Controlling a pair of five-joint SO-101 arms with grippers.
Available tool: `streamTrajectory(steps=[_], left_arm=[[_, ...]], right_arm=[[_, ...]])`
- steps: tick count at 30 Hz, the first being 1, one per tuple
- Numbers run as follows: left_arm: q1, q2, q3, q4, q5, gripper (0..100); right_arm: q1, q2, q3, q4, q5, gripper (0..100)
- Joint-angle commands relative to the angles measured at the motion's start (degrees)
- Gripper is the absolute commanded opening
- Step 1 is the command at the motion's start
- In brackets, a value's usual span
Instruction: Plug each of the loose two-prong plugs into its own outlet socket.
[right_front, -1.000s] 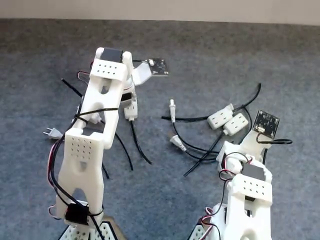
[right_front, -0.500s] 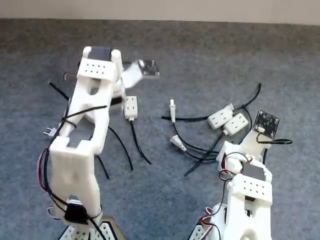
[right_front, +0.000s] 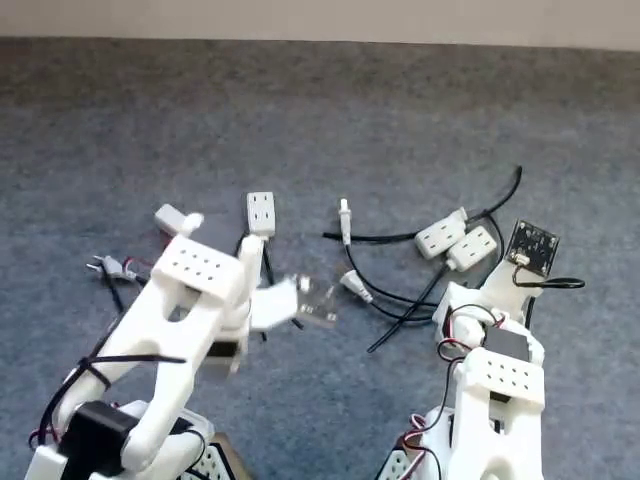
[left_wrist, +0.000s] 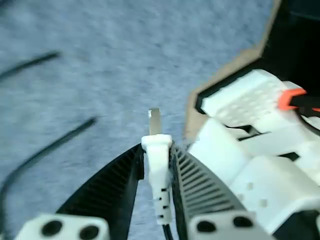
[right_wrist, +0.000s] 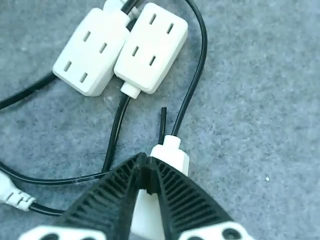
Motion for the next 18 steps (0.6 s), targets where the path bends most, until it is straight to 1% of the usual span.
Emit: streamTrajectory(steps=[1,4,7,12,14,18], left_arm=[[-0.8,-2.2,8.3,-4.9,-0.2,1],[-2.1,-2.2,12.5,-10.7,-0.1,1],[-2.1,-2.2,14.6,-14.0,-0.1,2],[-2.1,-2.2,17.0,-19.5,-0.1,11],[-1.8,-2.2,18.2,-20.8,-0.1,11],[-1.7,-2.2,18.5,-20.7,-0.1,12]], right_arm=[[0.7,-0.7,0.0,-0.7,-0.2,0.6],[0.7,-0.7,0.0,-0.7,-0.2,0.6],[0.7,-0.7,0.0,-0.7,-0.2,0.6],[0.7,-0.7,0.0,-0.7,-0.2,0.6],[0.7,-0.7,0.0,-0.7,-0.2,0.6],[0.7,-0.7,0.0,-0.7,-0.2,0.6]])
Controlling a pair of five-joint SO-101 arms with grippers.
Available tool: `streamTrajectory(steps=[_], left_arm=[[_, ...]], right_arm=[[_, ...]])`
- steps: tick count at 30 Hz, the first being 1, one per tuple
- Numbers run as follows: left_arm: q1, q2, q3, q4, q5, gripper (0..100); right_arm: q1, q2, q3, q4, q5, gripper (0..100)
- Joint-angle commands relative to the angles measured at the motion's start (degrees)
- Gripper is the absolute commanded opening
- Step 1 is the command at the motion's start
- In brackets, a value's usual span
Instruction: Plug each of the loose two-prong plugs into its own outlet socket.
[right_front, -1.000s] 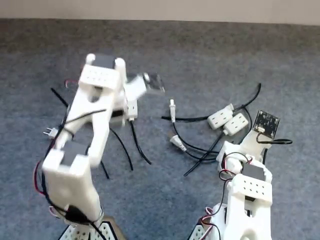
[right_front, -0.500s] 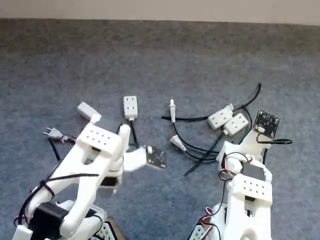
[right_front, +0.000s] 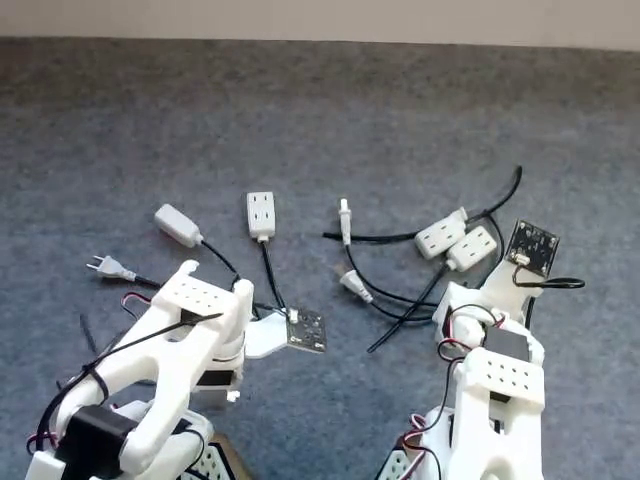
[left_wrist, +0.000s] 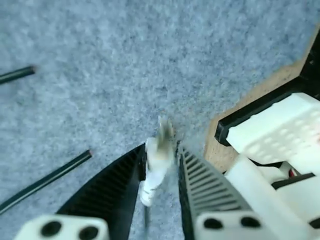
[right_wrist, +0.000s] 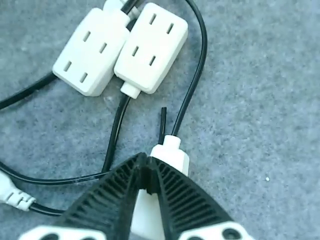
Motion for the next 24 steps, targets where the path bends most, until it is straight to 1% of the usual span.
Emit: streamTrajectory(steps=[1,8,13,15,19,24], left_arm=[[-0.5,-1.4,0.1,-0.4,-0.1,12],[-1.0,-1.4,0.1,-0.4,-0.4,12],[-4.4,-1.5,0.1,-0.4,-0.8,12],[-5.4,-1.5,0.1,0.1,-3.2,12],[-5.8,-1.9,-0.2,4.8,-5.7,12],[-6.1,-1.5,-0.1,4.9,-6.8,12]], right_arm=[[0.7,-0.7,0.0,-0.7,-0.2,0.6],[0.7,-0.7,0.0,-0.7,-0.1,0.6],[0.7,-0.7,0.0,-0.7,-0.1,0.6],[0.7,-0.7,0.0,-0.7,-0.1,0.6],[0.7,-0.7,0.0,-0.7,-0.1,0.6],[0.7,-0.7,0.0,-0.7,-0.1,0.6]])
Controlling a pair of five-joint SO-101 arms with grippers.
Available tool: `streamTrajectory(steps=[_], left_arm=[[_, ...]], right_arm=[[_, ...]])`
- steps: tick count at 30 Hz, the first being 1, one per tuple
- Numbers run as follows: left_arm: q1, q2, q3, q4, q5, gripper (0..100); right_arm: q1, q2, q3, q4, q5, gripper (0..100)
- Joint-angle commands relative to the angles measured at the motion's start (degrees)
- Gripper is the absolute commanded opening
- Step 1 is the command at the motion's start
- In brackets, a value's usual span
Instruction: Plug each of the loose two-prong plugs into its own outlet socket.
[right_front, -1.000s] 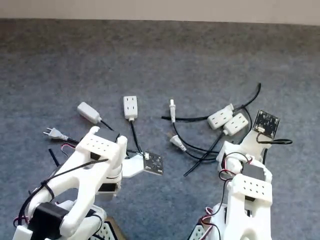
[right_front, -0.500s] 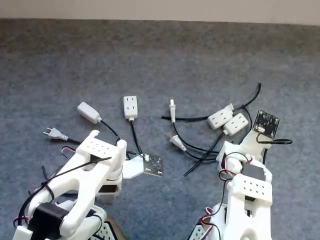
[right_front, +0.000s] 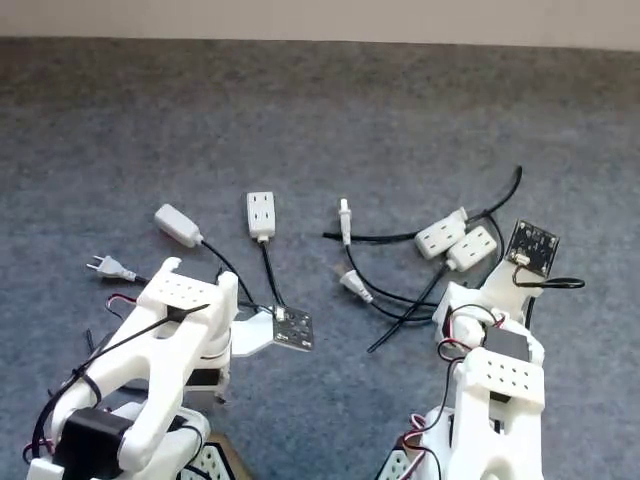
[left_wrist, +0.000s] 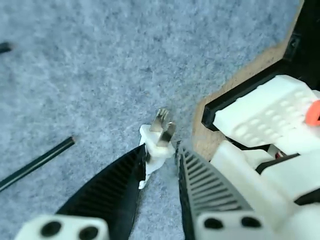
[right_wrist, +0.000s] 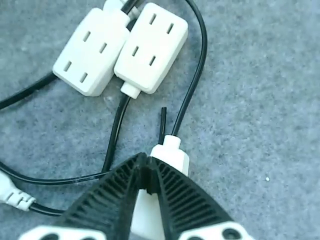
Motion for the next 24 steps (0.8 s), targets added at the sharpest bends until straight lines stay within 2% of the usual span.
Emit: streamTrajectory(steps=[1,3,8,14,16,24], left_arm=[[-0.9,-0.9,0.0,1.2,-3.1,12],[-1.0,-0.9,0.1,1.2,-5.6,12],[-1.0,-0.9,0.1,1.1,-6.5,12],[-3.4,-0.8,1.6,-5.5,-6.9,12],[-4.4,-0.8,3.5,-6.6,-9.4,12],[-6.5,-1.4,4.1,-6.5,-10.6,12]], right_arm=[[0.7,-0.7,0.0,-0.7,-0.1,0.6],[0.7,-0.7,0.0,-0.7,-0.1,0.6],[0.7,-0.7,0.0,-0.7,-0.1,0.6],[0.7,-0.7,0.0,-0.7,-0.1,0.6],[0.7,-0.7,0.0,-0.7,-0.1,0.6],[0.7,-0.7,0.0,-0.7,-0.1,0.6]])
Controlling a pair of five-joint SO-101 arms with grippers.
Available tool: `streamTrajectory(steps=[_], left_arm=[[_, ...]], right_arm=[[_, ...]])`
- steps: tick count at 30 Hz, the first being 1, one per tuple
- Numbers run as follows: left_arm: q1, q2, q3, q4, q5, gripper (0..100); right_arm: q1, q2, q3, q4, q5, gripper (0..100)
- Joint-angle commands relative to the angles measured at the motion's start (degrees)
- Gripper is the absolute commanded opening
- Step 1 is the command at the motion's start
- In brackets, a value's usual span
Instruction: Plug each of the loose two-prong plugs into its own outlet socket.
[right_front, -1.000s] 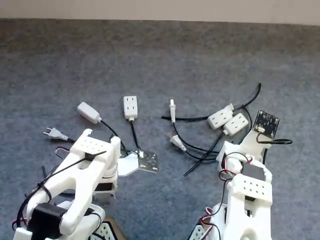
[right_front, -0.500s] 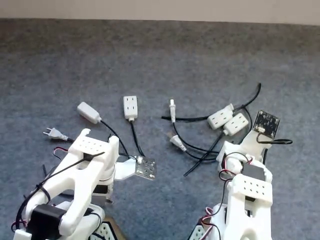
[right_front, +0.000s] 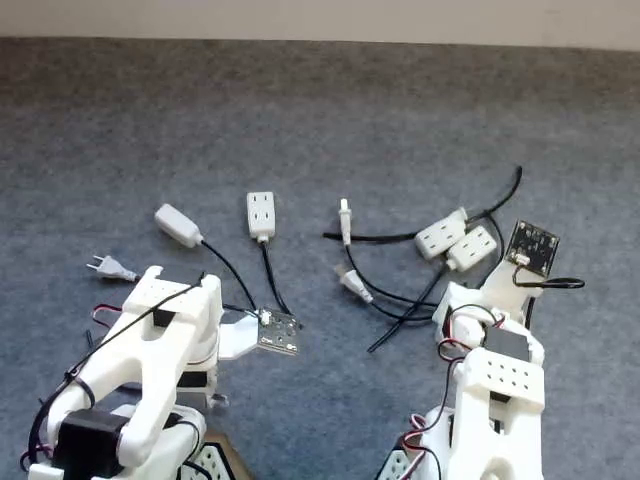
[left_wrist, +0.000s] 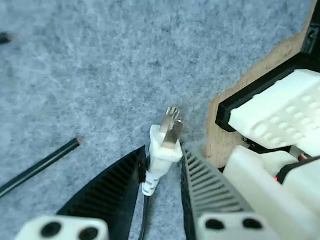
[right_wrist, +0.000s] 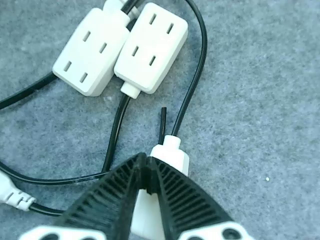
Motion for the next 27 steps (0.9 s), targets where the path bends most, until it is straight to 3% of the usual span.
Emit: streamTrajectory(steps=[1,12,18,27], left_arm=[[-0.8,-1.3,0.2,-0.4,-2.5,12],[1.8,-0.8,2.6,-3.0,-2.1,6],[6.8,-0.8,4.7,-6.7,7.6,6],[6.5,-1.4,4.5,-6.9,8.2,1]], right_arm=[[0.8,-0.7,0.0,-0.7,-0.1,0.6],[0.8,-0.7,0.0,-0.7,-0.1,0.6],[0.9,-0.7,0.0,-0.7,-0.1,0.6],[0.9,-0.7,0.0,-0.7,-0.1,0.6]])
